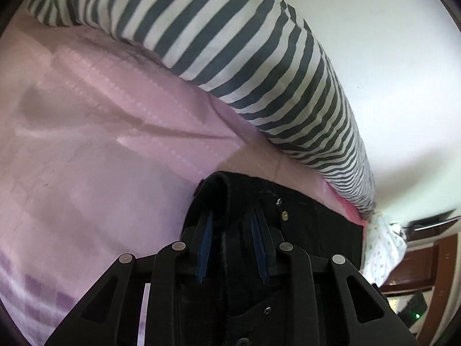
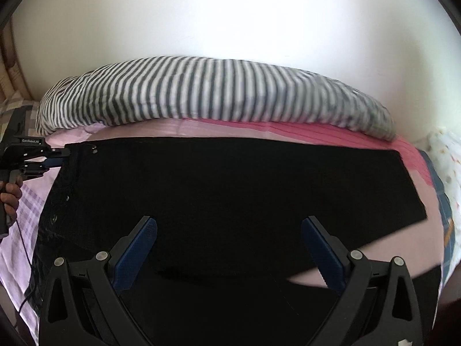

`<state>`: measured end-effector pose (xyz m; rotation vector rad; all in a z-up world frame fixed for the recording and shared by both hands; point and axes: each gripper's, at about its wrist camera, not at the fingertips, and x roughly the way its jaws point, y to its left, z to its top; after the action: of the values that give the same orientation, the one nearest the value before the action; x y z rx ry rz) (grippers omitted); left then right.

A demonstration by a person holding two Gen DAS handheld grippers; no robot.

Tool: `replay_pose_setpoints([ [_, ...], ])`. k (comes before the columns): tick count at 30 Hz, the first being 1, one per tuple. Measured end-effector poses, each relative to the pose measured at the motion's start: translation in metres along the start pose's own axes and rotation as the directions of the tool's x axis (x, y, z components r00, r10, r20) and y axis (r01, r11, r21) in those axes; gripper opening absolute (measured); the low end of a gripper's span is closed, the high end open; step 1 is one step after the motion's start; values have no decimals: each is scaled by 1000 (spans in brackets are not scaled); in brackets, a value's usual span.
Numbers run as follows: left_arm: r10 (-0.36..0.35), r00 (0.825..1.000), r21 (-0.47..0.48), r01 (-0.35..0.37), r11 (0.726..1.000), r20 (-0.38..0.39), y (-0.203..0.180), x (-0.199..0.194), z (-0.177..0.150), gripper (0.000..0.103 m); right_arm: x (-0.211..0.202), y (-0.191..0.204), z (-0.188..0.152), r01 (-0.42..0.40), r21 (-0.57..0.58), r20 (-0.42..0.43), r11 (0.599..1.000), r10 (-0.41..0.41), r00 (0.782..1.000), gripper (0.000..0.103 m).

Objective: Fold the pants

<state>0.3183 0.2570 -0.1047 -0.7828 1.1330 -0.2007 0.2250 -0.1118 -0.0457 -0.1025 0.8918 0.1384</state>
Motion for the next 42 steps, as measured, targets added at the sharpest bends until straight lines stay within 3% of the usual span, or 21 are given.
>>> replay_pose_setpoints([
  [5, -20, 1000, 41, 21, 999, -16, -15, 15, 7, 28, 28, 9, 27, -99, -54, -14, 994, 98, 995, 98],
  [8, -31, 999, 56, 32, 998, -11, -19, 18, 5, 28, 48, 5, 52, -223, -126, -67, 967, 216, 974, 98],
  [12, -45, 999, 55, 44, 997, 12, -16, 25, 1, 28, 72, -3, 81, -319, -224, -152, 921, 290, 945, 98],
  [14, -43, 998, 60, 40, 997, 47, -17, 24, -3, 13, 85, -11, 95, -349, -272, -194, 897, 304, 933, 98],
  [17, -74, 993, 72, 68, 995, 96, -21, 19, -9, 12, 101, -22, 111, -389, -318, -257, 865, 317, 913, 98],
  [21, -154, 965, 139, 127, 982, 210, -34, -5, -25, 10, 122, -29, 124, -466, -342, -353, 816, 348, 869, 98],
  [24, -216, 943, 168, 177, 970, 254, -41, -20, -36, 7, 133, -23, 129, -555, -383, -449, 739, 377, 811, 95],
  [28, -259, 920, 214, 201, 956, 295, -53, -40, -51, 7, 149, -12, 133, -636, -423, -554, 645, 371, 745, 77],
  [32, -269, 913, 224, 206, 953, 306, -58, -48, -58, 7, 169, -9, 142, -657, -433, -600, 618, 346, 721, 76],
  [33, -272, 912, 227, 207, 952, 308, -55, -55, -60, 7, 176, -11, 144, -673, -416, -625, 611, 346, 700, 76],
  [36, -266, 911, 227, 200, 953, 316, -52, -64, -62, 7, 189, -21, 144, -696, -389, -672, 604, 330, 663, 72],
  [40, -249, 915, 226, 183, 957, 318, -54, -71, -63, 7, 200, -36, 143, -713, -336, -705, 615, 338, 624, 50],
  [42, -244, 917, 224, 178, 958, 315, -55, -68, -63, 7, 200, -44, 141, -718, -329, -709, 614, 342, 617, 43],
])
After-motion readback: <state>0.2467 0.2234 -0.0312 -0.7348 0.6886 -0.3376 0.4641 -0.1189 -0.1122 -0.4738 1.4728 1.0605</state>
